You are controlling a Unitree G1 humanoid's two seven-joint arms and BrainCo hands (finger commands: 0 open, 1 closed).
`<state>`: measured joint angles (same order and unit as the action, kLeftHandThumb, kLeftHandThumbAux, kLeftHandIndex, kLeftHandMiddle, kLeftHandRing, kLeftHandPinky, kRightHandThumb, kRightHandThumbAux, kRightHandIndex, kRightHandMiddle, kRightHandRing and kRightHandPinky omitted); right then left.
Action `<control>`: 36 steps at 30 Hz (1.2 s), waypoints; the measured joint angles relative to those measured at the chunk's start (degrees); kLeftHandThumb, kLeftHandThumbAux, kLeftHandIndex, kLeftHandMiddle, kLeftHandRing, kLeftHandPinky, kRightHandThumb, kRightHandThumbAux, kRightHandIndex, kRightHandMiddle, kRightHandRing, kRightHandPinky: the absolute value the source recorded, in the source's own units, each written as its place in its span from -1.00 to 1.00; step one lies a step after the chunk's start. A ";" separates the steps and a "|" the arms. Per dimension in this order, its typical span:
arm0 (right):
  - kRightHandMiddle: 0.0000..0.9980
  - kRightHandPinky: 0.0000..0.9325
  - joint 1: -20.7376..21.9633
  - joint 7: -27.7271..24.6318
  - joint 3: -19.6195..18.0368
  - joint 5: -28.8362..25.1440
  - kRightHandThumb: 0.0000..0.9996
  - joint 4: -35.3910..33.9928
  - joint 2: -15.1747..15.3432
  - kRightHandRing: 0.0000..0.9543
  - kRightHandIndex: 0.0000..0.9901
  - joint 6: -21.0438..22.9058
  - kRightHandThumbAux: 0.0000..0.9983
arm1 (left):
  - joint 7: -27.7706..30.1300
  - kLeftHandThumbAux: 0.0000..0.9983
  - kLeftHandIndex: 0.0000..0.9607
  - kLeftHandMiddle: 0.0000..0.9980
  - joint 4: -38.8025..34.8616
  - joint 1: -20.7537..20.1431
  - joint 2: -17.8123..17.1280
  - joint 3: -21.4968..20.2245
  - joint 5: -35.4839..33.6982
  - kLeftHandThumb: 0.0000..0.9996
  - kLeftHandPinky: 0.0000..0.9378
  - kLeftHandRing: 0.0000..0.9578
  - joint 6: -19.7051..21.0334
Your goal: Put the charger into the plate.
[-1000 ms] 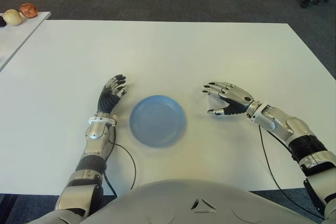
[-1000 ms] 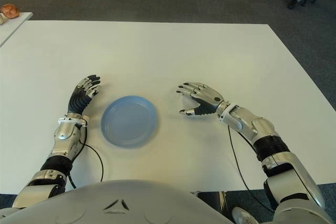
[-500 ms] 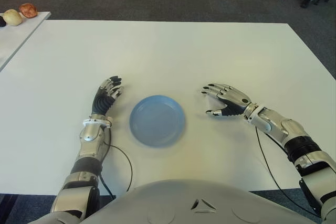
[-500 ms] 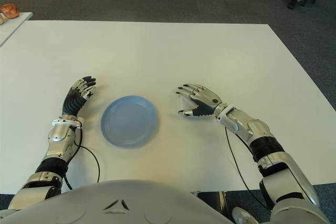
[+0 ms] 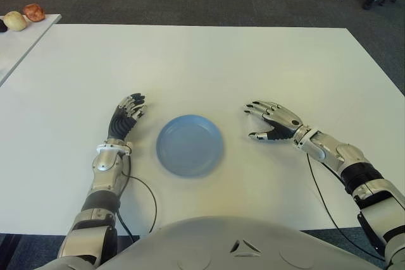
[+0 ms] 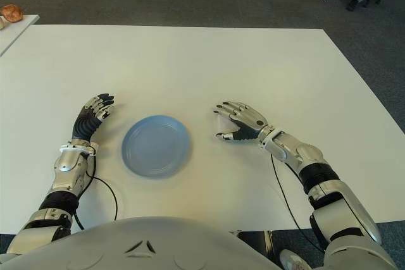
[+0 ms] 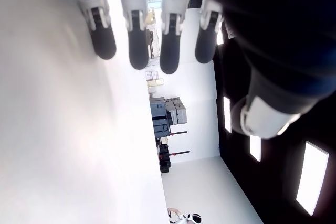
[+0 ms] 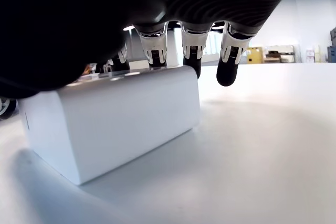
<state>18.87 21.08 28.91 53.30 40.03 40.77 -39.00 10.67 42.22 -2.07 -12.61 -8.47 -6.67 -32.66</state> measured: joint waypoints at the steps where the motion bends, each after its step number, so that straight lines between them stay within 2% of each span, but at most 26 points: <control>1: -1.00 -1.00 0.08 0.35 0.16 0.14 -0.56 0.34 -0.05 -1.00 -1.00 0.00 -0.70 | 0.05 0.21 -0.55 -0.54 -0.02 0.03 0.00 -0.01 -0.04 -1.00 -0.58 -0.56 0.01; 26: -1.00 -1.00 2.59 8.24 4.07 1.89 -0.56 6.34 -1.00 -1.00 -1.00 -0.02 -0.70 | 0.76 0.21 -0.54 -0.53 -0.42 0.45 -0.03 -0.42 -0.81 -1.00 -0.58 -0.56 0.14; 36: -1.00 -0.99 5.12 13.36 7.34 6.29 -0.60 9.08 -0.80 -1.00 -1.00 0.69 -0.62 | 0.76 0.21 -0.54 -0.53 -0.58 0.55 -0.04 -0.42 -0.81 -1.00 -0.56 -0.55 0.27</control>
<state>23.99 34.44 36.24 59.59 49.11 39.96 -38.32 11.43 41.64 -1.52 -12.65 -8.89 -7.47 -32.39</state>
